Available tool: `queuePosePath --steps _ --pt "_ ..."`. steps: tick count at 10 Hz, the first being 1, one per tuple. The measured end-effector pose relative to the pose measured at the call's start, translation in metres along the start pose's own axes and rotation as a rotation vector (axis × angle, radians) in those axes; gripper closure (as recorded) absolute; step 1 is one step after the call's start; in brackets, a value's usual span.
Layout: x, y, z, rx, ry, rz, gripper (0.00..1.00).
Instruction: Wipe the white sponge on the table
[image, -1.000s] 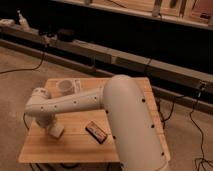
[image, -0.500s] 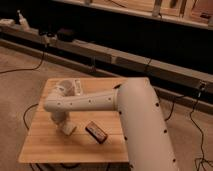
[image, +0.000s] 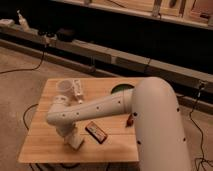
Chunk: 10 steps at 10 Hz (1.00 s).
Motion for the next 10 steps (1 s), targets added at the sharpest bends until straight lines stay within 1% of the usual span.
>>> queuePosePath --steps 1,3,4,5,6,7,8,9,10 --pt "0.005 -0.021 -0.002 0.009 0.006 -0.04 0.69" --pt "0.032 -0.058 -0.005 0.032 0.046 -0.122 0.69" --pt "0.054 -0.071 -0.009 0.041 0.081 -0.162 0.69" --pt "0.076 -0.074 -0.011 0.038 0.115 -0.191 0.69" --pt "0.099 -0.07 -0.01 0.022 0.147 -0.214 0.69" --pt "0.117 -0.057 -0.008 0.003 0.167 -0.219 0.69" --pt "0.129 -0.035 -0.005 -0.017 0.175 -0.204 0.69" --pt "0.132 -0.005 0.002 -0.029 0.169 -0.161 0.69" --pt "0.127 0.009 0.007 -0.026 0.159 -0.131 0.69"
